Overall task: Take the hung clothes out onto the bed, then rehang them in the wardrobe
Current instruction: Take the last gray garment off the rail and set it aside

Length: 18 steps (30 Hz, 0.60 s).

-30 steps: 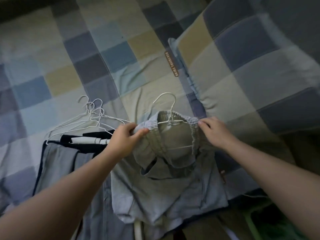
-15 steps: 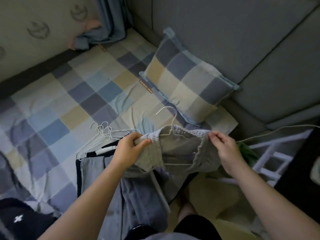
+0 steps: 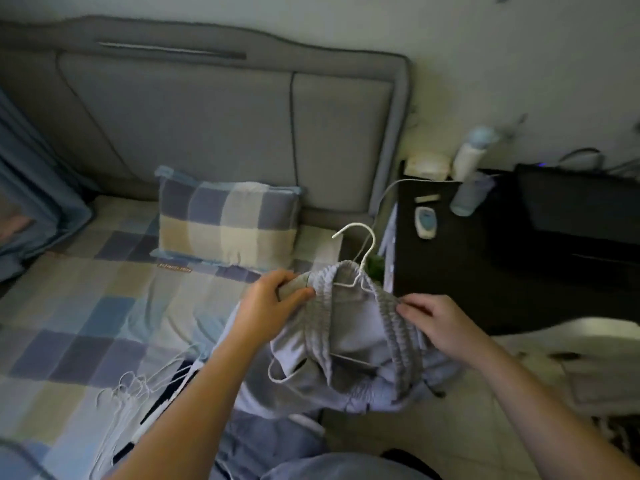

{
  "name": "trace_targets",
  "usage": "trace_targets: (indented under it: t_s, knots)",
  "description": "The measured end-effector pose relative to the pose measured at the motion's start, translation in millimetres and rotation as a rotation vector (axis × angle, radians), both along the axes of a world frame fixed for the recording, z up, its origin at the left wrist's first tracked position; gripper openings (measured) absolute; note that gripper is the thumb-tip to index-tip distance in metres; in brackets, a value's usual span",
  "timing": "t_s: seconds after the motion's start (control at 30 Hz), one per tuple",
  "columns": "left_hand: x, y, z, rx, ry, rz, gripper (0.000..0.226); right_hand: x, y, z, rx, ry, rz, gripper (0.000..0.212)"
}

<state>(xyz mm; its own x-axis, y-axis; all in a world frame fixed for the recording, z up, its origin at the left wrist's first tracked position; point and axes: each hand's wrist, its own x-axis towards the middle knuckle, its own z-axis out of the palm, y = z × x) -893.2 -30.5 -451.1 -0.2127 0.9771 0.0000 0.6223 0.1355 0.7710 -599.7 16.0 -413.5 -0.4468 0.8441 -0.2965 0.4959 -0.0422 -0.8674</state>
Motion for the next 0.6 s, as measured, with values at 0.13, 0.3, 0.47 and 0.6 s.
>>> trace_targets:
  t_s: [0.13, 0.3, 0.47, 0.6]
  knots:
    - [87.9, 15.2, 5.5, 0.062, 0.047, -0.199, 0.022, 90.1, -38.0, 0.4, 0.088, -0.036, -0.176, 0.019]
    - [229.2, 9.4, 18.3, 0.183, 0.238, -0.402, 0.055, 202.1, -103.9, 13.2, 0.106, 0.036, -0.441, 0.021]
    - [388.8, -15.6, 32.9, 0.347, 0.166, -0.502, 0.042, 322.3, -171.3, 29.2, 0.147, 0.048, -0.68, 0.026]
    - [506.8, -35.4, 46.6, 0.289, -0.034, -0.713, 0.022, 405.9, -218.1, 42.4, 0.173, 0.069, -0.925, 0.027]
